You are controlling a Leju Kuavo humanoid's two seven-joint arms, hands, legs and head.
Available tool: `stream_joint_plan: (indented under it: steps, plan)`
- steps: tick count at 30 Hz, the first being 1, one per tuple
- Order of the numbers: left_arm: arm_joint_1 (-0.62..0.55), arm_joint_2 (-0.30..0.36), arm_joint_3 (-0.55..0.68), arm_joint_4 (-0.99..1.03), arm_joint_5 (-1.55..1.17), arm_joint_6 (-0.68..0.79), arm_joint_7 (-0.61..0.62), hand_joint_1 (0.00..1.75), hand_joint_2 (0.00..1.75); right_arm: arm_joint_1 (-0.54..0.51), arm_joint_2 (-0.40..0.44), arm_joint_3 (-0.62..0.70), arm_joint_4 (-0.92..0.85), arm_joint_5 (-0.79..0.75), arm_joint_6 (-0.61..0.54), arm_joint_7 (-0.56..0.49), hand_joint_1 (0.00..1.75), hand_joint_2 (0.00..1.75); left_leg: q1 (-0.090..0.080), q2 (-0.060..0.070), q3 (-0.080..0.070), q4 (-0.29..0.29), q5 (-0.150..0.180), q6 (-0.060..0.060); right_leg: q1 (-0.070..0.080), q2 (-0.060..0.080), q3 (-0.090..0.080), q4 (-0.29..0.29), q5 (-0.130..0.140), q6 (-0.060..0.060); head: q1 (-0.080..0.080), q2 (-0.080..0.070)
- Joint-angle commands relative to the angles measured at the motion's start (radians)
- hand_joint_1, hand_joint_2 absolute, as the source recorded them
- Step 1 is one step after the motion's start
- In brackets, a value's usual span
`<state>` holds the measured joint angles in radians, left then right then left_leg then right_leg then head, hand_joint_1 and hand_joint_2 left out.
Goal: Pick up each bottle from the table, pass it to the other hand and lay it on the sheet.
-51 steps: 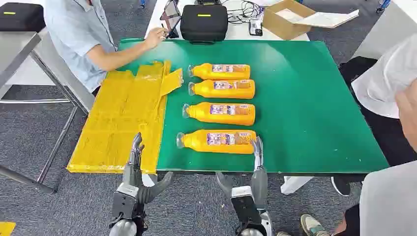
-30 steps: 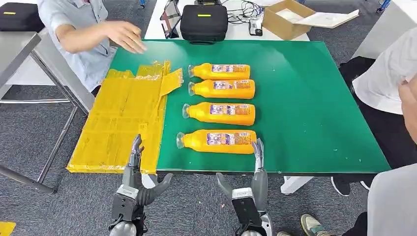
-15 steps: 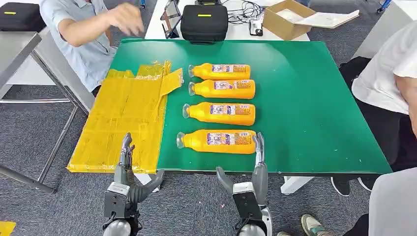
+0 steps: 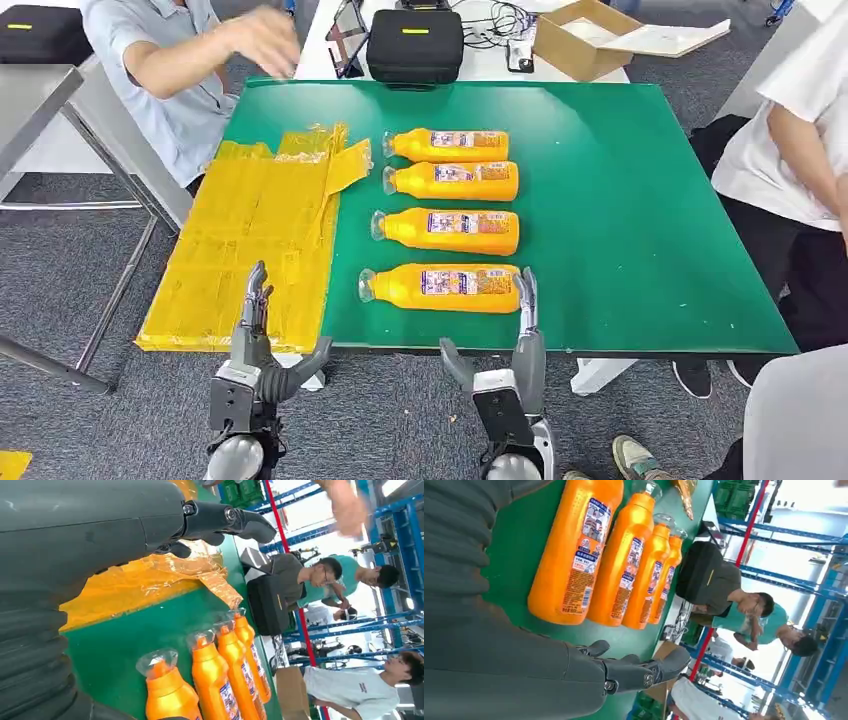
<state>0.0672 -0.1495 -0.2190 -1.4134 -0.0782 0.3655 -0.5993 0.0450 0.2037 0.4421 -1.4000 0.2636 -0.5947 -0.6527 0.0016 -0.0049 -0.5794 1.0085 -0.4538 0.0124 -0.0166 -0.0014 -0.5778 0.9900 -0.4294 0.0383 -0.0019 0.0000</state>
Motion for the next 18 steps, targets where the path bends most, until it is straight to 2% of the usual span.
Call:
stream_joint_plan:
  steps: [1, 18]
  plan:
    - [-0.004, 0.019, 0.034, 0.033, -0.002, -0.011, -0.004, 0.0, 1.75, -0.027, 0.002, -0.006, 0.028, 0.003, -0.001, -0.004, 0.0, 1.75, 0.001, 0.002, 0.002, -0.001, 0.0, -0.001, 0.001, 0.001, 0.002, -0.001, 0.0, -0.001, 0.0, 0.0]
    - [-0.005, 0.006, 0.032, 0.04, -0.021, -0.032, -0.008, 0.0, 1.75, -0.016, -0.014, -0.016, 0.012, 0.032, -0.031, -0.012, 0.0, 1.75, 0.001, 0.0, 0.003, -0.001, 0.0, -0.001, 0.001, 0.0, 0.003, -0.002, 0.0, -0.002, 0.0, 0.0]
